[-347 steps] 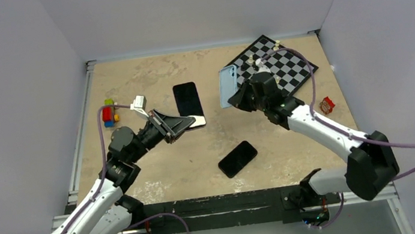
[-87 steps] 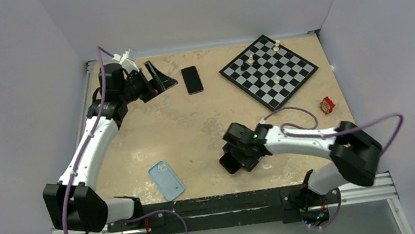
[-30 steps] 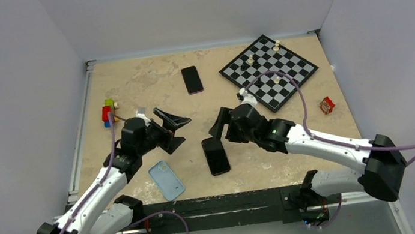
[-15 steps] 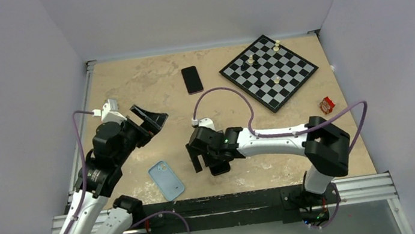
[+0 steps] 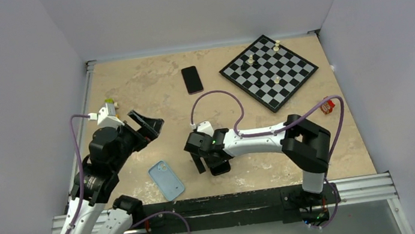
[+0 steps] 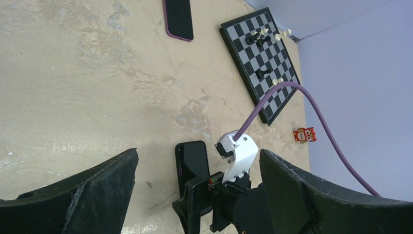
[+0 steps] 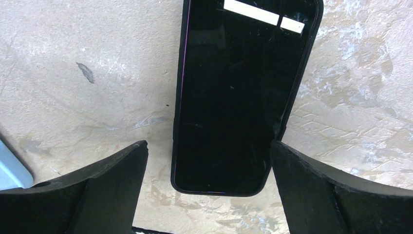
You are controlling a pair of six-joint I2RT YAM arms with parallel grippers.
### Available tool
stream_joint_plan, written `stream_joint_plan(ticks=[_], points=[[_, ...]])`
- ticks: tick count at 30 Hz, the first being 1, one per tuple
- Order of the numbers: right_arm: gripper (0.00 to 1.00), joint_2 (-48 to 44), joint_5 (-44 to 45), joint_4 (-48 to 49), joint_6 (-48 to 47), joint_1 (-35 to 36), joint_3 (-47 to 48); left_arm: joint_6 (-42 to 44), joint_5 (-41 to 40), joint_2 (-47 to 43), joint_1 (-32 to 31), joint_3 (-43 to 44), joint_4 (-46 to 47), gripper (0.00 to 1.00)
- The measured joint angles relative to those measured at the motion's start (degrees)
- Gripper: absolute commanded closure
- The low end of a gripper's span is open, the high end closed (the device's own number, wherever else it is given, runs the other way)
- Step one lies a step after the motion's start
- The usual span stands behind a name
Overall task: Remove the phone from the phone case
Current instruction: Pick up the phone at the center of the board.
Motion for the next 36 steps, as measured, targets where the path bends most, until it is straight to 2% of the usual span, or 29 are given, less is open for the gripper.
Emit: stream_joint_plan(ticks=[12,23,31,36], points=[[0.01,-1.2,1.4,1.9,0.0,0.4,-2.2,0.0,0.4,-0.1,0.0,0.0,0.0,0.03],[0.01,1.0,6.2,-5.5,0.9,0.7,0.3,0.0,0.9,-0.6,0.0,0.0,0.0,0.04],[0.02,-2.6,2.1,2.4,0.9,0.6,-5.7,0.0,1.8,-1.0,0.0,0.0,0.0,0.04],[0.03,-2.1,-0.4,5.1,1.7,0.5,-6.2,0.0,2.1,-1.2,0.0,0.0,0.0,0.04]])
